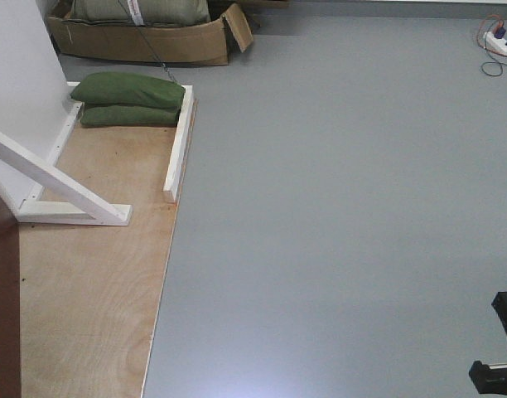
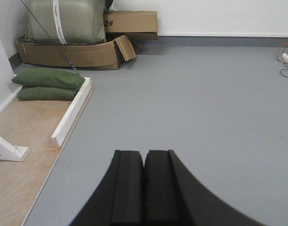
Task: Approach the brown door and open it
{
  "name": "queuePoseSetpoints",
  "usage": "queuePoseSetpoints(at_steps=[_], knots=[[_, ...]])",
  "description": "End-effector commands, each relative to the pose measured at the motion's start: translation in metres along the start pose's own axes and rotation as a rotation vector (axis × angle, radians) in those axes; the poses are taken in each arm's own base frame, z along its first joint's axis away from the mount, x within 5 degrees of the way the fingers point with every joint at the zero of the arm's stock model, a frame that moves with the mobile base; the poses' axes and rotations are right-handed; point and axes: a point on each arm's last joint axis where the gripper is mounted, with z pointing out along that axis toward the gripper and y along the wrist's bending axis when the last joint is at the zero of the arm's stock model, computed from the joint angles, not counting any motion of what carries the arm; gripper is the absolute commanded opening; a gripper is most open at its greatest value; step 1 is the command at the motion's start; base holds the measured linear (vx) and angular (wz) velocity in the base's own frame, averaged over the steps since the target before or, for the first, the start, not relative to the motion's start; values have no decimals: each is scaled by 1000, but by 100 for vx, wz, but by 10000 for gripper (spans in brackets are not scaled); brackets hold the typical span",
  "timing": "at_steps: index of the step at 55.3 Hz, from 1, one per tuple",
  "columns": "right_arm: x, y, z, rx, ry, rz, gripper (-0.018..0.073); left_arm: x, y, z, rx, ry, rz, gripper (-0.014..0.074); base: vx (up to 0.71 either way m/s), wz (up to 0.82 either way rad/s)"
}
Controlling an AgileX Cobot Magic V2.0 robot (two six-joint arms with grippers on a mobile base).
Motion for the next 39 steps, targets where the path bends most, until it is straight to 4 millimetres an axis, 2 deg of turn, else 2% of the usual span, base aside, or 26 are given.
queuePoseSetpoints(at_steps=[1, 31, 39], knots=[[-6, 0, 0, 3, -79, -10, 0, -14, 0, -2, -2, -114, -4, 137, 0, 0], [-6, 0, 0, 3, -79, -10, 0, -15, 0, -2, -3, -123, -2, 137, 0, 0], [-6, 0, 0, 3, -79, -10, 0, -33, 0, -4, -4, -215, -28, 137, 0, 0]])
